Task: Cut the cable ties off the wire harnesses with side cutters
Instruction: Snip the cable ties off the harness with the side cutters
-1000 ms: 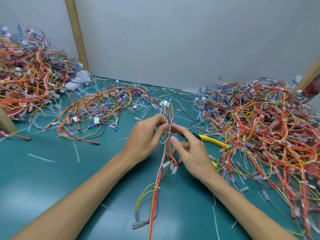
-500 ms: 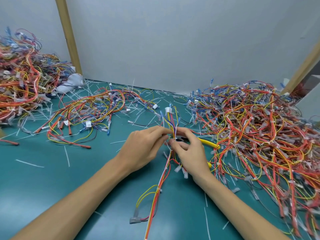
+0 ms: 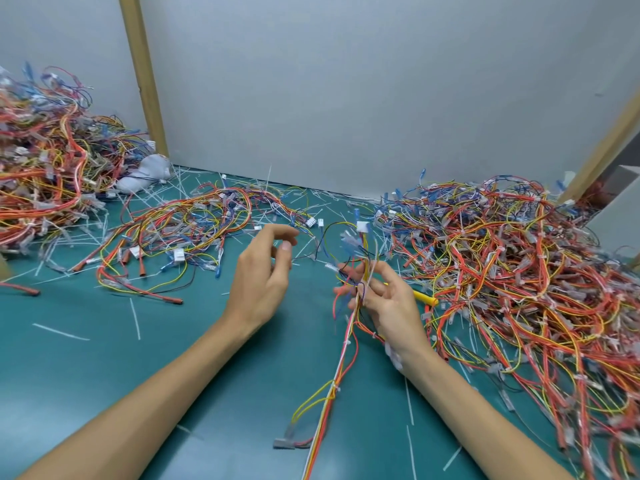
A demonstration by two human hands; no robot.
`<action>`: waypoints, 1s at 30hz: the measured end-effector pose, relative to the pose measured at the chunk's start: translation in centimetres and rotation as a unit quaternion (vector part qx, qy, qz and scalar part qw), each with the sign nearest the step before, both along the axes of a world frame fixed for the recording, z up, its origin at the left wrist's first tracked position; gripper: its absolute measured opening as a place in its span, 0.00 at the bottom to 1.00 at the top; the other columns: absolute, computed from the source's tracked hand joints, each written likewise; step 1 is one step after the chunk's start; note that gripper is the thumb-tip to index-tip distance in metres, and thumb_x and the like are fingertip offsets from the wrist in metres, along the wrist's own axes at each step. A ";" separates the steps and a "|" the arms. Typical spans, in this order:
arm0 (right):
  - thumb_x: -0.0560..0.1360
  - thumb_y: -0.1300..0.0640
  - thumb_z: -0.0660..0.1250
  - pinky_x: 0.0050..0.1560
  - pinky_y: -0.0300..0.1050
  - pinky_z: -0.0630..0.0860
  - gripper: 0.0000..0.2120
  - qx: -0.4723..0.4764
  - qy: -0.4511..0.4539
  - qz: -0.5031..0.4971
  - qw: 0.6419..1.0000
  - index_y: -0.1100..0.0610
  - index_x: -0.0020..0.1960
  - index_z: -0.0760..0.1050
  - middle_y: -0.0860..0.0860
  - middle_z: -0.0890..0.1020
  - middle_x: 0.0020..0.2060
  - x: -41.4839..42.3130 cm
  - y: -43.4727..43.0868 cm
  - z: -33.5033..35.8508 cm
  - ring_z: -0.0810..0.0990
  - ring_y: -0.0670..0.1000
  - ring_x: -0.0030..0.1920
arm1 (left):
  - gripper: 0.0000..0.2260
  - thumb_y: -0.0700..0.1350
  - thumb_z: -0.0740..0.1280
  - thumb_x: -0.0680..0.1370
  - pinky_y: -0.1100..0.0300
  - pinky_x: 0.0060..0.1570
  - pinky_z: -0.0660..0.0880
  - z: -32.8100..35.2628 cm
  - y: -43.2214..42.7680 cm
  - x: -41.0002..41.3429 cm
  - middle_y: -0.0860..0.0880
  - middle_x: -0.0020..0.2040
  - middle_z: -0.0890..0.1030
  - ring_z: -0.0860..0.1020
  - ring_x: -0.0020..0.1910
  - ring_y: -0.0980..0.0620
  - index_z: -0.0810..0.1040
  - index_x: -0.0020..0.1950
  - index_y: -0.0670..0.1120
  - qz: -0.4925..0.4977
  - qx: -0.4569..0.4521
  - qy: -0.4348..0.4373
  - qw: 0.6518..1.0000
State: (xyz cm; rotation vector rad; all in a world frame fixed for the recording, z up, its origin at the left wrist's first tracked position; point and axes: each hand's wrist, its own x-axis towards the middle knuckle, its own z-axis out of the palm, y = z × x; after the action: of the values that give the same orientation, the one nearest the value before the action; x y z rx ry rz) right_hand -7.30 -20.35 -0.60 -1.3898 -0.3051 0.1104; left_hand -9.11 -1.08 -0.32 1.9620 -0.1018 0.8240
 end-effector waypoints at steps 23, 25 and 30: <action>0.62 0.61 0.80 0.39 0.38 0.78 0.22 0.167 0.164 0.237 0.943 0.55 0.56 0.83 0.60 0.82 0.55 0.3 -1.0 0.2 0.81 0.49 0.38 | 0.07 0.44 0.67 0.79 0.59 0.36 0.72 0.8 0.8 0.0 0.52 0.30 0.77 0.75 0.31 0.55 0.80 0.42 0.50 -0.146 0.009 0.092 0.985; 0.65 0.65 0.75 0.39 0.39 0.80 0.17 0.194 0.168 0.154 0.954 0.55 0.53 0.84 0.59 0.82 0.54 0.6 -1.1 0.4 0.84 0.51 0.39 | 0.09 0.44 0.66 0.80 0.62 0.30 0.66 0.8 1.2 0.3 0.53 0.26 0.72 0.69 0.26 0.55 0.81 0.41 0.49 -0.126 0.001 0.103 0.987; 0.69 0.73 0.60 0.46 0.46 0.83 0.19 0.256 0.173 0.098 0.946 0.61 0.58 0.73 0.62 0.83 0.51 0.9 -0.9 0.8 0.84 0.61 0.51 | 0.10 0.45 0.66 0.79 0.70 0.29 0.63 1.0 2.2 0.8 0.59 0.25 0.73 0.68 0.25 0.60 0.82 0.39 0.49 -0.059 -0.021 0.129 0.990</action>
State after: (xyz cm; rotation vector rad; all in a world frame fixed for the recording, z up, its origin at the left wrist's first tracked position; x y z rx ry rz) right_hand -6.37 -21.29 0.20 -0.8008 -0.1589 0.4065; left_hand -8.34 1.08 0.69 1.9859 -0.0454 0.4871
